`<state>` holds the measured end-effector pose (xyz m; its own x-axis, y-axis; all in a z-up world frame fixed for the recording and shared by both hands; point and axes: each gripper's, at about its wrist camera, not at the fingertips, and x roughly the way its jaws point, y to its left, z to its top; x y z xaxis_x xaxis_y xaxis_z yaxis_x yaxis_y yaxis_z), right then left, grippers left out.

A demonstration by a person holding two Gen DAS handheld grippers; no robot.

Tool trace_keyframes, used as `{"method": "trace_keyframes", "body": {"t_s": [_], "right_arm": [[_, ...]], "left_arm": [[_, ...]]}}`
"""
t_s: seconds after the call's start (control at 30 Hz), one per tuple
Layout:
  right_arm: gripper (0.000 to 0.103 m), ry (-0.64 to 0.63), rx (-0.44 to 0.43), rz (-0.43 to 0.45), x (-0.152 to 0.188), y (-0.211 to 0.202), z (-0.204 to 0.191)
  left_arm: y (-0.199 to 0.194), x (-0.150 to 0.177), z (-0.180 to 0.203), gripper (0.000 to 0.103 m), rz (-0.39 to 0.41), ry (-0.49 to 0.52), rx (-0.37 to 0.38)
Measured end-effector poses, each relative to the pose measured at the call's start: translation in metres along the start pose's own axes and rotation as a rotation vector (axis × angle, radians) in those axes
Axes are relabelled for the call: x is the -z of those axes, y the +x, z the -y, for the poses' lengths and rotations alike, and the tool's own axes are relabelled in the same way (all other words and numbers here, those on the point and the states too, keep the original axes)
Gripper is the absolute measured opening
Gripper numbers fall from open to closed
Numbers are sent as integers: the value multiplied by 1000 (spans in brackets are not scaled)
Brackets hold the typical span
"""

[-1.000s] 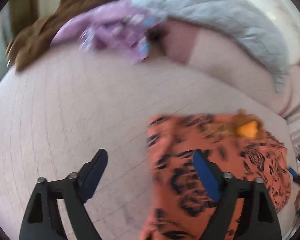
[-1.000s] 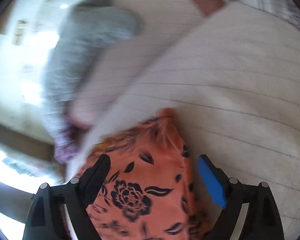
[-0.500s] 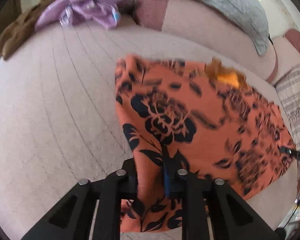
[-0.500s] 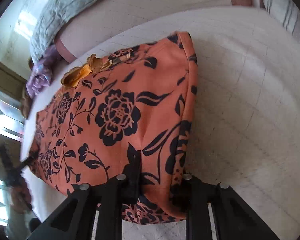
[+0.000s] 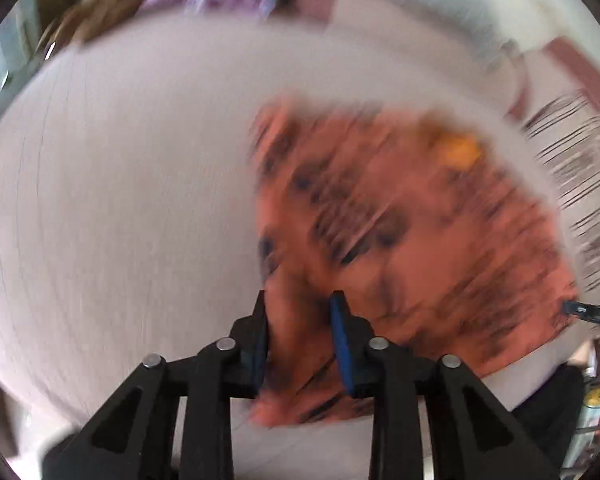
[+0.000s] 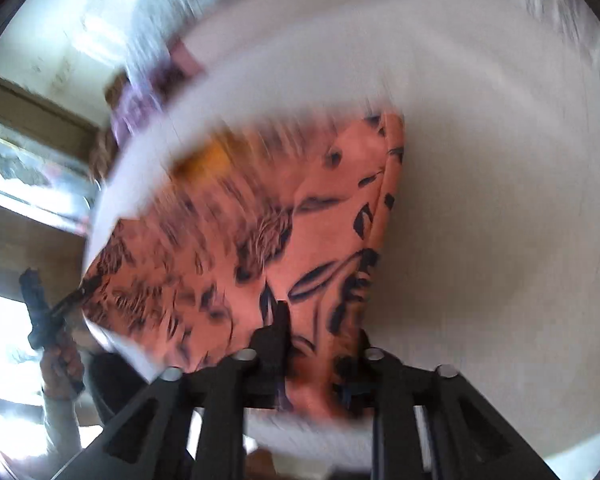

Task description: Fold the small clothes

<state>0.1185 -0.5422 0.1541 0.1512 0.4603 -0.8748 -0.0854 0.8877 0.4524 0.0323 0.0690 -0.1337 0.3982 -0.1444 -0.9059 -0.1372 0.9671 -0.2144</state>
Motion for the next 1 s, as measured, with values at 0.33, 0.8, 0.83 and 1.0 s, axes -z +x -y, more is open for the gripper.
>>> {"method": "trace_keyframes", "body": {"t_s": [0.33,0.8,0.83,1.0], "right_arm": [[49,120,15,311,13,-105,51],[30,47,170,254,-77,-33,45],[30,50,172,252,-78,-31,45],[8,28,210,241,-87,-4,26]], "left_arm": [[-19,-66,23,72,168,57,-25],[45,-115,12,65,105,91,-60],[47,-115,9,41,100,88,-56],[33,-116,7,6,144,85,-52]]}}
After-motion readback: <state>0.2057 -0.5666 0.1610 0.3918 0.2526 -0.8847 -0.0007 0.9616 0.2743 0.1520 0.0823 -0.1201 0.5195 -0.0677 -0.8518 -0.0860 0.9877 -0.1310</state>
